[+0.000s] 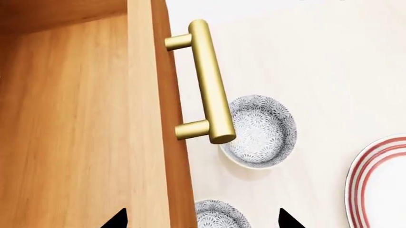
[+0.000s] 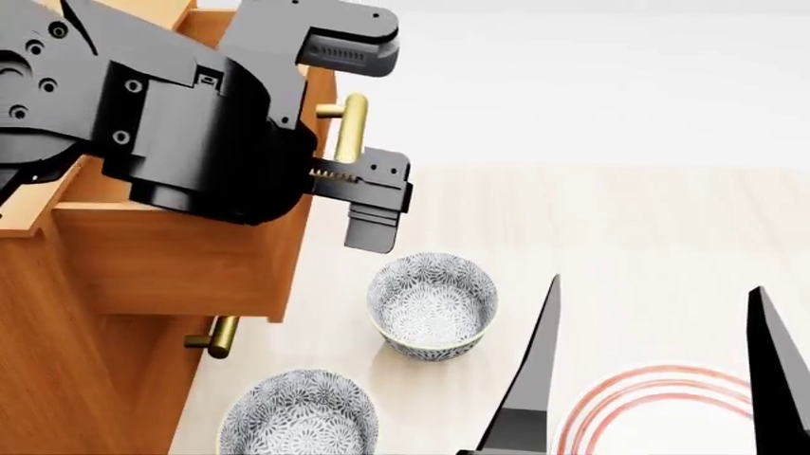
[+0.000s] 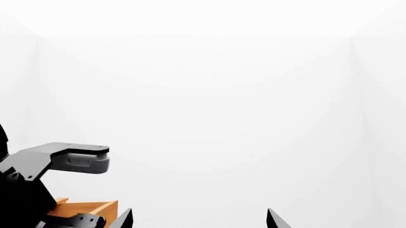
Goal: Open the top drawer of the cabinet.
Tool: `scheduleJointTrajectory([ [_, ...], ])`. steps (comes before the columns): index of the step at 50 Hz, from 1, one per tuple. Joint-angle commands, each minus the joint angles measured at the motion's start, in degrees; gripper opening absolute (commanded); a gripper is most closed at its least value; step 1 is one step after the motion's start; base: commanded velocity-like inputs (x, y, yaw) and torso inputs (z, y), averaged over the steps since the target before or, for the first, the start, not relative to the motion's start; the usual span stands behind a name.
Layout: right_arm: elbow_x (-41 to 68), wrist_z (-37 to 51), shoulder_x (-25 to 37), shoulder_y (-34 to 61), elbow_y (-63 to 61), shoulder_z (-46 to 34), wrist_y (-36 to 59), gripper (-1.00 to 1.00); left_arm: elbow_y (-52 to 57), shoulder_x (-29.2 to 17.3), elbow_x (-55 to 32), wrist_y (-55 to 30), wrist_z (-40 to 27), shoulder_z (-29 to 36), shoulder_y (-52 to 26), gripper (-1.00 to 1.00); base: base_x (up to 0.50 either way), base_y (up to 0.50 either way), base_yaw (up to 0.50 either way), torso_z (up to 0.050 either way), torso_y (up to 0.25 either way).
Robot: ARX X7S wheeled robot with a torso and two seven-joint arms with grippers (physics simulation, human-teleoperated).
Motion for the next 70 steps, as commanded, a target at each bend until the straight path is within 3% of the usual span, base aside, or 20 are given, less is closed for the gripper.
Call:
scheduleJointTrajectory([
  [1,0.21,0.27,0.33,0.03,-0.12,0.07,-0.13,1.0,7.36,1.93,-21.66,1.49,1.65,-3.29,6.52,1.0,-0.01,0.0,0.0,0.0,0.0],
  [37,0.38,0.94,0.93,0.22,0.07,-0.46,-0.81,1.0,15.57,2.27,-30.4,9.47,3.4,5.37,2.97,1.0,-0.01,0.0,0.0,0.0,0.0],
  [70,0.63,1.67,1.65,0.41,-0.04,-0.88,-1.06,1.0,21.9,2.42,-38.56,19.53,10.31,16.39,-3.69,1.0,-0.01,0.0,0.0,0.0,0.0],
])
